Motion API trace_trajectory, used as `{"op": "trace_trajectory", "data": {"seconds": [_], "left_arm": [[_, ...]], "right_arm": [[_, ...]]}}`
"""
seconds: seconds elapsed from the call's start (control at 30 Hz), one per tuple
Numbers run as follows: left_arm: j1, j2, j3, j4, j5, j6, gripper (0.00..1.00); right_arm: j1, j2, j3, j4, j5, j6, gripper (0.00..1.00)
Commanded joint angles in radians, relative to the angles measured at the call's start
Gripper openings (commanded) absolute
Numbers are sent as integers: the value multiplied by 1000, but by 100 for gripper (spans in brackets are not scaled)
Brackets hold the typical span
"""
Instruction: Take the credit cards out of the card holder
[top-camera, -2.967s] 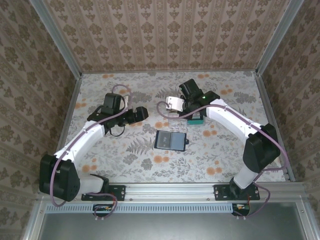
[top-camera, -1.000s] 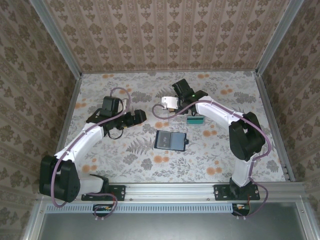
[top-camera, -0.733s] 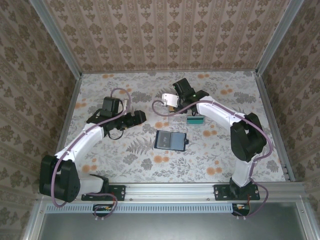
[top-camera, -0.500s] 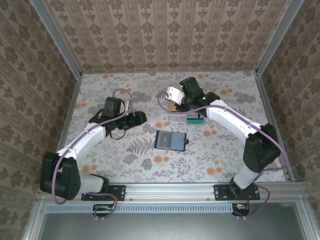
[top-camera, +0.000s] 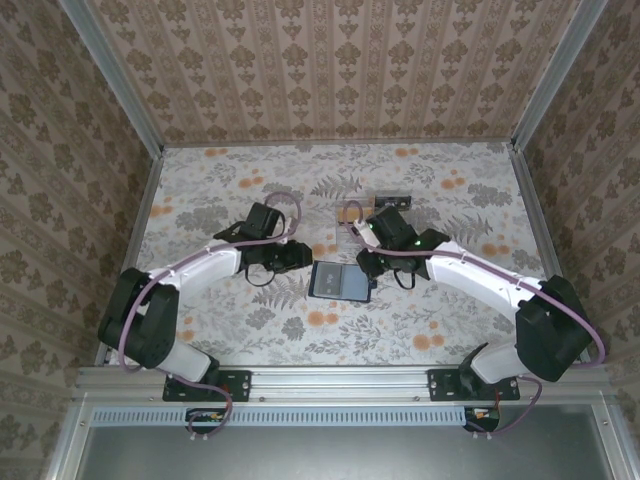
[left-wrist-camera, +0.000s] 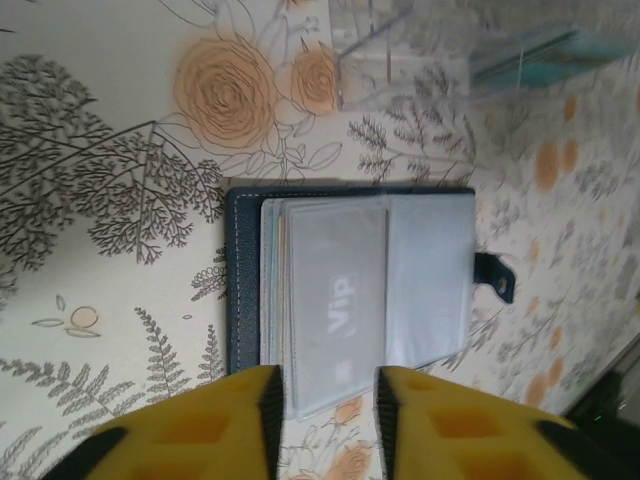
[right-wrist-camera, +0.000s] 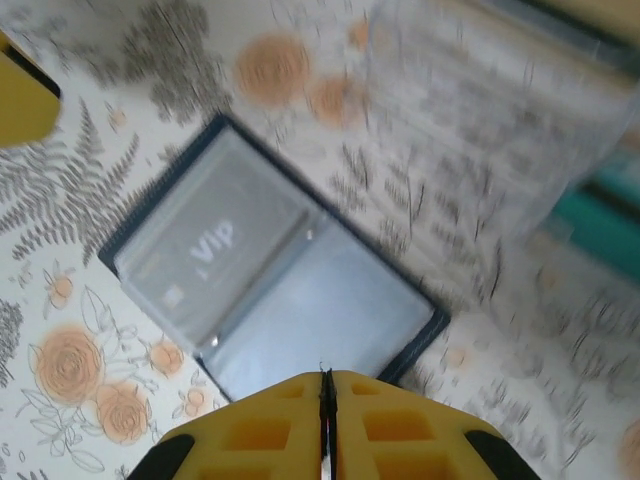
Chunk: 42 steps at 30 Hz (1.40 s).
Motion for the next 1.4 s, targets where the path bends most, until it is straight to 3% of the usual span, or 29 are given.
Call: {"op": "trace_trajectory", "data": {"seconds": [0.0, 0.17, 0.43, 0.67, 1.13, 1.37], "left_arm": [[-24, 33, 40, 7, 19, -1, 22], [-51, 84, 63, -10, 17, 11, 15], [-79, 155, 91, -28, 13, 39, 20], [-87, 197, 87, -16, 17, 47, 31], [-96, 267, 91, 25, 74, 53, 34], [-100, 270, 85, 79, 137, 45, 45]], "right_arm": [[42, -12, -57, 7, 7, 186, 13], [54, 46, -109, 38, 18, 272, 12], [60, 145, -113, 77, 48, 307, 12], [60, 201, -113, 88, 58, 308, 12], [60, 213, -131, 100, 56, 322, 12], [60, 223, -132, 103, 50, 326, 12]]}}
